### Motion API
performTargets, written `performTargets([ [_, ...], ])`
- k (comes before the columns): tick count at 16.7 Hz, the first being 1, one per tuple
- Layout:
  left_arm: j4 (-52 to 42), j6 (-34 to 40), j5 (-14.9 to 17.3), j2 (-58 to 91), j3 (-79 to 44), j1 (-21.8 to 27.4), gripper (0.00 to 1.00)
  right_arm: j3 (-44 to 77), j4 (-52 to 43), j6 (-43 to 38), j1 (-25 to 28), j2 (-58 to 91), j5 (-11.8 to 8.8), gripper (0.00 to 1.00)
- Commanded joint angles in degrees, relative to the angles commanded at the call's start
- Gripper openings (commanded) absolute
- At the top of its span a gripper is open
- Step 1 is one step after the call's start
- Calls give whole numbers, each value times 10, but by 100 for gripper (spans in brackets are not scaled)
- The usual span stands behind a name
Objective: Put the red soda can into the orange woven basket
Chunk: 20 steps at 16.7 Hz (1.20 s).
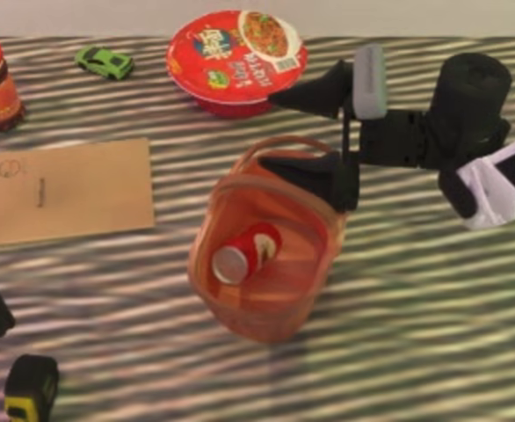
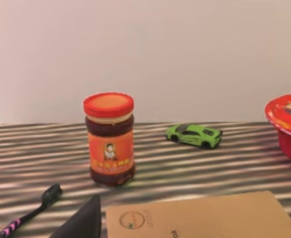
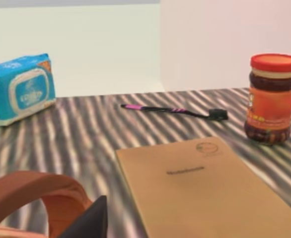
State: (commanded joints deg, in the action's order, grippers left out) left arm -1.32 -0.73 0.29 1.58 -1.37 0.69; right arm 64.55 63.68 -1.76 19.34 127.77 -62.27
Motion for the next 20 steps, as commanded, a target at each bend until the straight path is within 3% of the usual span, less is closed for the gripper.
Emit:
performTargets([
  [3, -52, -30, 8, 64, -55, 25, 100, -52, -36, -3, -12, -62, 33, 100],
  [7, -168, -102, 20, 210, -184, 76, 100, -151, -107, -5, -43, -208, 111, 100],
  [20, -664, -456, 33, 897, -827, 293, 100, -428, -356, 38, -149, -923, 444, 100],
])
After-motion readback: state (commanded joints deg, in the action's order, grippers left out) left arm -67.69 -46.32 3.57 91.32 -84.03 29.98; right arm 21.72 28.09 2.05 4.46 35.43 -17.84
